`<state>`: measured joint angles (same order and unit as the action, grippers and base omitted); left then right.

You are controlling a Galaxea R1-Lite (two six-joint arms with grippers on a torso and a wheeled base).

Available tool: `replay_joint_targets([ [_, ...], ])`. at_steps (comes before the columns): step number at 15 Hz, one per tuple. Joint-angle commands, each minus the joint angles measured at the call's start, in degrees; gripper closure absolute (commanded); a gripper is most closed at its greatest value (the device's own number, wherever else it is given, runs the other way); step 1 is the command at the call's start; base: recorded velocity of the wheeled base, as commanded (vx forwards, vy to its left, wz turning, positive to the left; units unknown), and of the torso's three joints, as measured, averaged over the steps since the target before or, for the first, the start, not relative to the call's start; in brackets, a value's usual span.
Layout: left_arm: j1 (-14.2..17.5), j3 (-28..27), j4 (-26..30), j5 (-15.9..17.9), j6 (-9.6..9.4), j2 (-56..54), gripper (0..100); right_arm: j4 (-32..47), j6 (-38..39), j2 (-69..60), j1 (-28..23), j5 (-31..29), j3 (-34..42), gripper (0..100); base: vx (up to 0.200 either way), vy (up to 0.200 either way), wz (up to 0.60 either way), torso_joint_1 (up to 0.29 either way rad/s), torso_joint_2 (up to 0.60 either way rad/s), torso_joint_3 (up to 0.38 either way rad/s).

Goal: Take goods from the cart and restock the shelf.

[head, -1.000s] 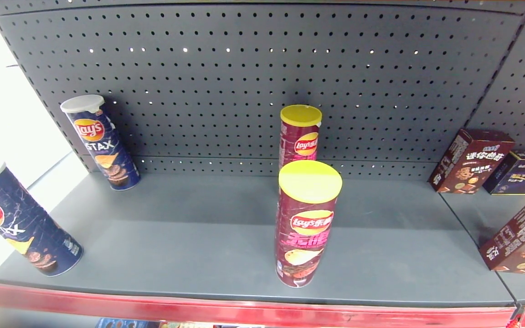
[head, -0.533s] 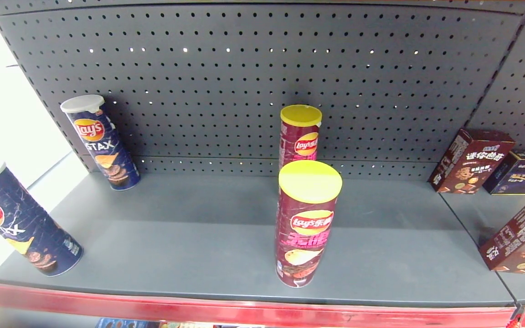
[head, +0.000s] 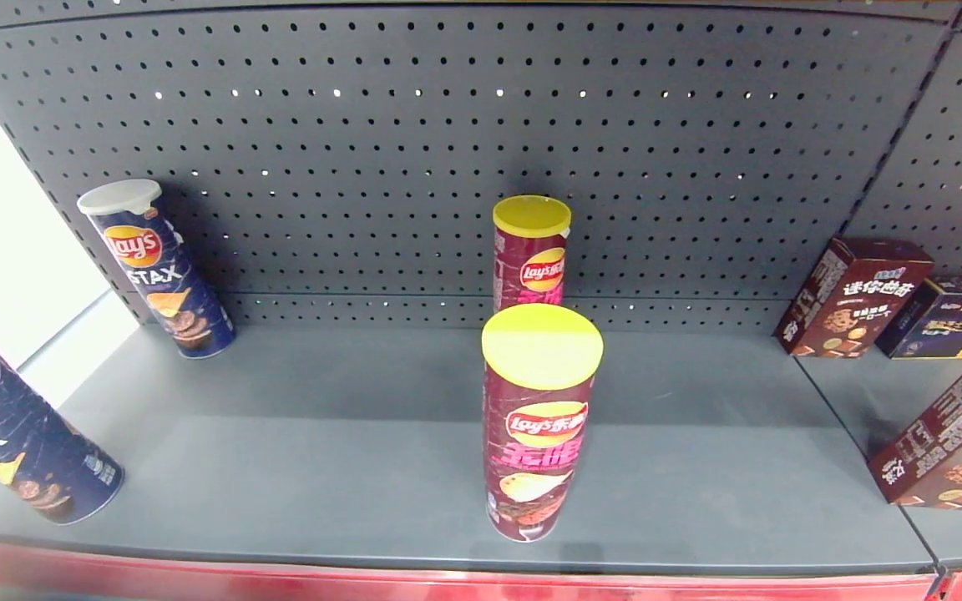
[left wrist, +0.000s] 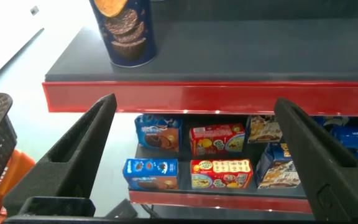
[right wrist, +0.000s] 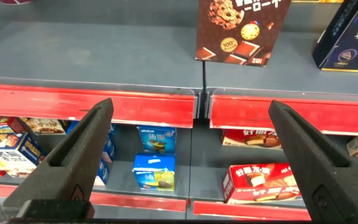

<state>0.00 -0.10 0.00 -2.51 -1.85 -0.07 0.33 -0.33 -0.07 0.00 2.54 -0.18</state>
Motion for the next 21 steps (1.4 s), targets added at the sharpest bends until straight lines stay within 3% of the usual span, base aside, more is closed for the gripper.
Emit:
replay_joint_targets([
  [1, 0.00, 0.10, 0.00, -0.04, 0.01, 0.07, 0, 0.02, -0.02, 0.07, 0.00, 0.01, 0.01, 0, 0.000, 0.000, 0.00, 0.000, 0.00, 0.000],
  [21, 0.00, 0.01, 0.00, 0.14, 0.01, 0.07, 0, 0.02, -0.02, 0.07, 0.00, 0.01, 0.01, 0, 0.000, 0.000, 0.00, 0.000, 0.00, 0.000],
])
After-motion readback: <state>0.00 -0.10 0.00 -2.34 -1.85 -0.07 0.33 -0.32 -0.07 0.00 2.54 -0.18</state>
